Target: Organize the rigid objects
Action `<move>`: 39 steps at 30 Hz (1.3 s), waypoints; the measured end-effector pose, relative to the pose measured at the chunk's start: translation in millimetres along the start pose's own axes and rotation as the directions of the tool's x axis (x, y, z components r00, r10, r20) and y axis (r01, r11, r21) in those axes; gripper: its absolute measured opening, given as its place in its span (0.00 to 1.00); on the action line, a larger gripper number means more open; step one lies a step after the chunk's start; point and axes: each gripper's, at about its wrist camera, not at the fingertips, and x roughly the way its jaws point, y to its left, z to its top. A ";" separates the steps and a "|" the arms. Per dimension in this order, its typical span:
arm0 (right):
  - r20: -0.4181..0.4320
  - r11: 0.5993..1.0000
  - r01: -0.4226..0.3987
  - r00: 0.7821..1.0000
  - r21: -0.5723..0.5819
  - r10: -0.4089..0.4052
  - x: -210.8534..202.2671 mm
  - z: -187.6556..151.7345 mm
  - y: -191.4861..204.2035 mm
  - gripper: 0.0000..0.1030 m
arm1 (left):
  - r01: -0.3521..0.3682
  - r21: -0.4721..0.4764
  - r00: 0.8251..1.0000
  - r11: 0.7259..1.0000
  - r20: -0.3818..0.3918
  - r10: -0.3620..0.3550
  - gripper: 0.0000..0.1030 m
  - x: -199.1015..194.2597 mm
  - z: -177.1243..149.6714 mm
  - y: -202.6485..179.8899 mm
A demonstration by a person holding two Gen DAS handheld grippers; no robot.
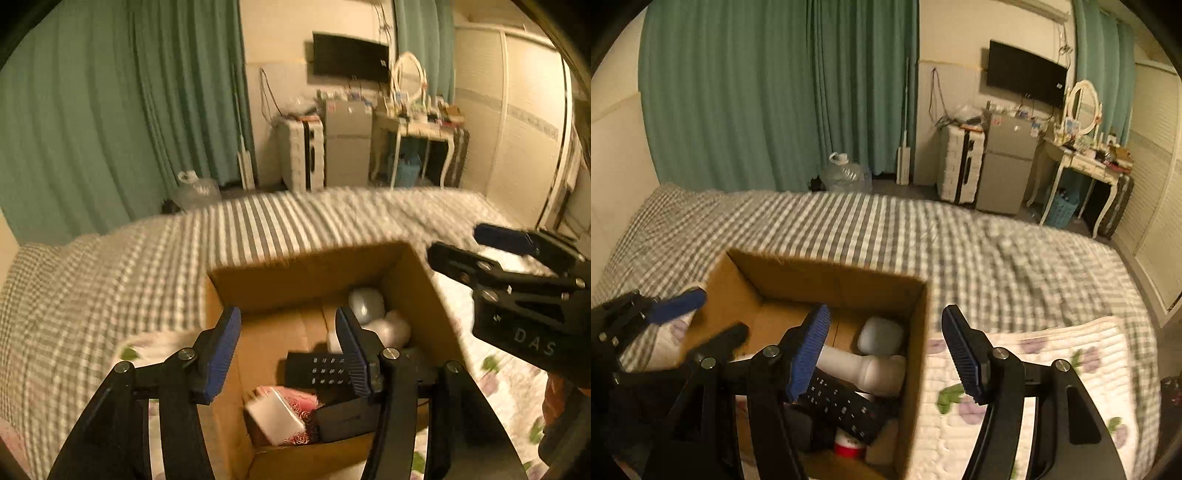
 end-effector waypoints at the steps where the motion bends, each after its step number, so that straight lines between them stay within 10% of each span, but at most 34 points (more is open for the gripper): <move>1: 0.016 1.000 0.010 1.000 -0.002 -0.010 -15.8 5.3 -2.0 0.61 | 0.002 -0.012 1.000 1.000 0.018 -0.002 0.58 -13.9 7.0 1.2; 11: 0.175 0.999 0.046 0.984 -0.012 -0.043 -166.5 31.5 -10.6 0.79 | -0.015 -0.002 0.974 1.000 0.228 0.015 0.70 -164.1 40.9 -12.0; 21: 0.312 0.998 0.056 0.949 -0.027 -0.045 -271.3 0.4 -15.7 1.00 | -0.031 -0.011 0.937 0.999 0.348 0.033 0.73 -250.4 5.4 -27.6; 39: 0.293 0.999 0.038 0.955 0.031 -0.045 -173.1 -122.1 -10.5 1.00 | -0.154 -0.105 0.939 0.982 0.293 0.179 0.73 -154.0 -128.7 -32.7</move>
